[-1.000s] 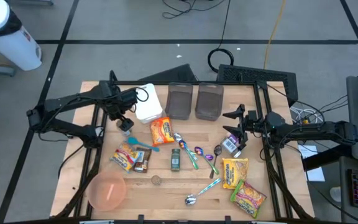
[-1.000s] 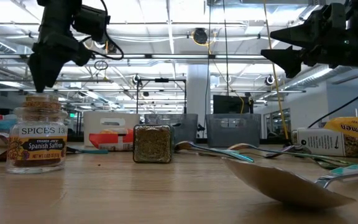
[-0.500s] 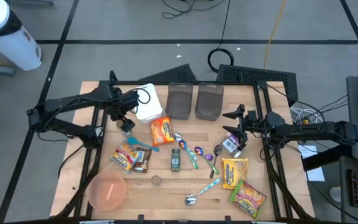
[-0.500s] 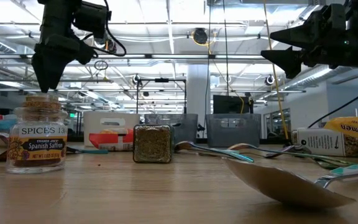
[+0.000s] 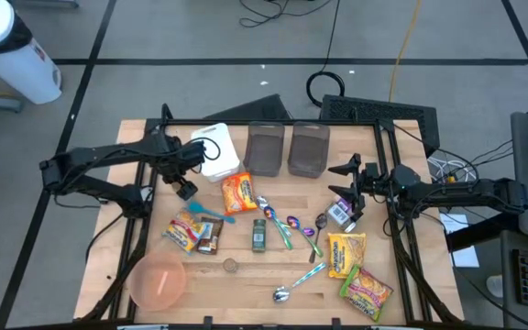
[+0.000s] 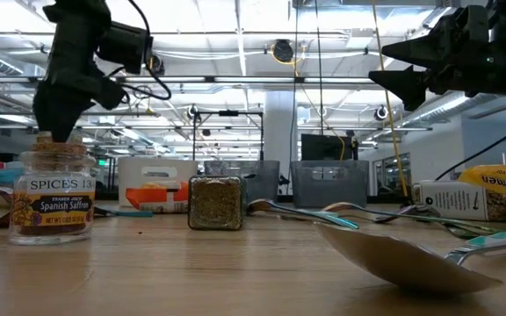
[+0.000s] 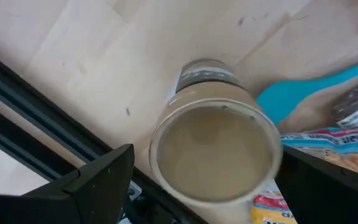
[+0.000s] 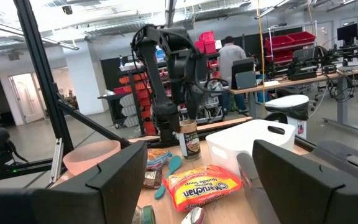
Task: Pick & Place Food Item
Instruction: Put the gold seasoning bottle into the left black bin
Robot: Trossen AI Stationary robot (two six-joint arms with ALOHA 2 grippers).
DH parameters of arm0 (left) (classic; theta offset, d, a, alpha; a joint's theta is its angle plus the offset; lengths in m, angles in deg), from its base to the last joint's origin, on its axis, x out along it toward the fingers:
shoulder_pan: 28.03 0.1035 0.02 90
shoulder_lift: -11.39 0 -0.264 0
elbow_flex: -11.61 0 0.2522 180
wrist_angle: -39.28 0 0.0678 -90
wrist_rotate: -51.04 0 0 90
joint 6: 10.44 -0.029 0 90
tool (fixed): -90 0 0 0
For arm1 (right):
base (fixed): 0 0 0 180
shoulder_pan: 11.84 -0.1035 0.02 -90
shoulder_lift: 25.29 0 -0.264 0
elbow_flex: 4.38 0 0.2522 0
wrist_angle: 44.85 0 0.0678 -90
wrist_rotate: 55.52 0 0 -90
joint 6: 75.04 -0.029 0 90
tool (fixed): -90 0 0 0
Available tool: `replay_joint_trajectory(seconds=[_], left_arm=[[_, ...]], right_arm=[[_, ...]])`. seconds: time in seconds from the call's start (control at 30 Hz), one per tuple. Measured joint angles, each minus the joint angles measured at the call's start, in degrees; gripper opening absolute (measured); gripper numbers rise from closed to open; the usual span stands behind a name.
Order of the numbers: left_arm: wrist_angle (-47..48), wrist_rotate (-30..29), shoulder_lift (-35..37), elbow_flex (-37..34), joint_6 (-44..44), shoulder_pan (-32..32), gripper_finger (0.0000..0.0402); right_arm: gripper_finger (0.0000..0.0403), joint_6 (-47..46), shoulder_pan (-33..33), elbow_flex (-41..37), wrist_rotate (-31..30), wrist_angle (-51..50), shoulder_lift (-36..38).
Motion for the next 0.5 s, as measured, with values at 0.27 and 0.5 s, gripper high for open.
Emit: replay_joint_trajectory(seconds=[0.27, 0.5], left_arm=[[-4.0, 0.1, 0.0, -2.8, -1.3, 0.0, 0.0370], [-7.3, 0.2, 0.0, -4.3, -1.8, 0.0, 0.0365]], right_arm=[[0.0283, 0.0, 0.0, 0.0, 0.0, 0.0, 0.0], [0.0283, 0.0, 0.0, 0.0, 0.0, -0.4, 0.0]])
